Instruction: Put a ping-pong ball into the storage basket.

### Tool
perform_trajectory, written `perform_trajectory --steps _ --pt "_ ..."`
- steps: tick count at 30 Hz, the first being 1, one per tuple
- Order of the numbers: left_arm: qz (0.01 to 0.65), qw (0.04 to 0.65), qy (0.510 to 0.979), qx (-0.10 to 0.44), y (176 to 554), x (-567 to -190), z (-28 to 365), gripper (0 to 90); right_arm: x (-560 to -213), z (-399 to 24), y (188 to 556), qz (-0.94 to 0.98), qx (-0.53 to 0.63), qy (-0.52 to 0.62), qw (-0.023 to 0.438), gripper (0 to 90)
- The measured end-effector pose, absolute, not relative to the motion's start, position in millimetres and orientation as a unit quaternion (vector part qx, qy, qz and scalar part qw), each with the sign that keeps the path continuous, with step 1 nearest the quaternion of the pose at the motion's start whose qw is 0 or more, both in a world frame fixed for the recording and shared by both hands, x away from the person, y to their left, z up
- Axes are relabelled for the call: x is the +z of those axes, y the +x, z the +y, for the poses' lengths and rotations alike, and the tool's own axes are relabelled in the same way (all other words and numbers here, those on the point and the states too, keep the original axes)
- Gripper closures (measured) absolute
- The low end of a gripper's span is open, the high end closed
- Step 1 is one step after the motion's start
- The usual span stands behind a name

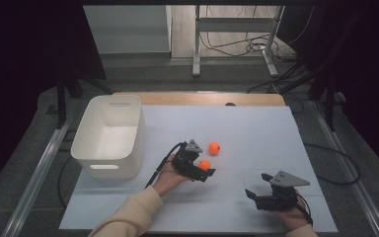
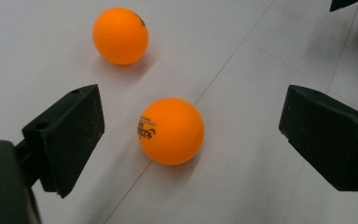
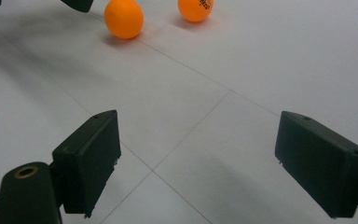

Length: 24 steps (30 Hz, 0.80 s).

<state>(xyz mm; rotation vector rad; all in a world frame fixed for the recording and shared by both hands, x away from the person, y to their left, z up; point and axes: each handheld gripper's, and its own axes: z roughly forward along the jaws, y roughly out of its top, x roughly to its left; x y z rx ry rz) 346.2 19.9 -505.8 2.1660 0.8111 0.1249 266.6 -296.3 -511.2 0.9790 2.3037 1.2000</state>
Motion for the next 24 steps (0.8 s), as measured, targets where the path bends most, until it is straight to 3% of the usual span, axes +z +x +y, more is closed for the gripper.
perform_trajectory --steps 24 --pt "0.335 0.353 0.872 0.041 362 -522 14 10.9 -512 -297 267 0.818 0.422 0.347 0.182 14.9"
